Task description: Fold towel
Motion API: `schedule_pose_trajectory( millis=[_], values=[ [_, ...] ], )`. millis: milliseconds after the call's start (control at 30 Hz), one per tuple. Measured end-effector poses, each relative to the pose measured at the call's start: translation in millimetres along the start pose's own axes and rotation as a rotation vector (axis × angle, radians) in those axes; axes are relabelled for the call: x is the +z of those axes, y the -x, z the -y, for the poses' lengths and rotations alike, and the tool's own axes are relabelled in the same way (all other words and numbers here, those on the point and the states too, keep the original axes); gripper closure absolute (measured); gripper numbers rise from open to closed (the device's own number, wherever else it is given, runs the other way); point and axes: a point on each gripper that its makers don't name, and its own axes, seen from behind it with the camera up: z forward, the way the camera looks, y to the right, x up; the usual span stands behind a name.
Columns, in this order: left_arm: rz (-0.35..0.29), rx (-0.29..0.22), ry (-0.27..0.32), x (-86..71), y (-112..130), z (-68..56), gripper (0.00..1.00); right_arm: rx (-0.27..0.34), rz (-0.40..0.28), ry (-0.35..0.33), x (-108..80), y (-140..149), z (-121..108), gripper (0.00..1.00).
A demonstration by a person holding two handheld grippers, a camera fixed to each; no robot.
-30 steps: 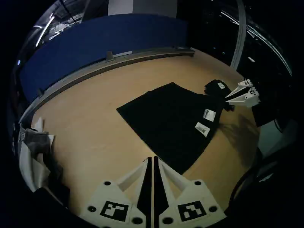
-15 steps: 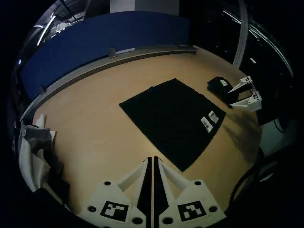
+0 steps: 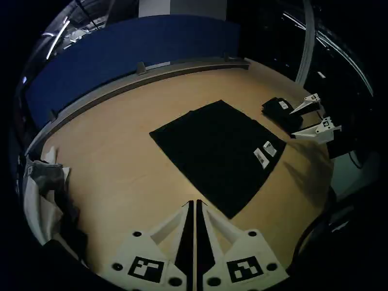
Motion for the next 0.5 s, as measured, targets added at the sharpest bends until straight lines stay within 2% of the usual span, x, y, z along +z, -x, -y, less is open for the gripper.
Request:
schedule_pose_trajectory(
  millis=[200,267,333,500],
  values=[
    [0.013,0.009,0.013,0.3,6,-8.1,0.32,0.003,-0.005,-0.003,-1.0,-1,2,0.0],
    [0.012,0.007,0.021,0.9,6,-11.6,0.2,0.004,-0.007,-0.004,-2.0,-1,2,0.0],
    [0.008,0.003,0.025,1.6,6,-14.2,0.13,0.004,-0.008,-0.005,-2.9,-1,3,0.0],
    [0.001,-0.001,0.03,3.1,5,-19.0,0.07,-0.001,-0.009,-0.006,-4.4,0,3,0.0]
  ],
)
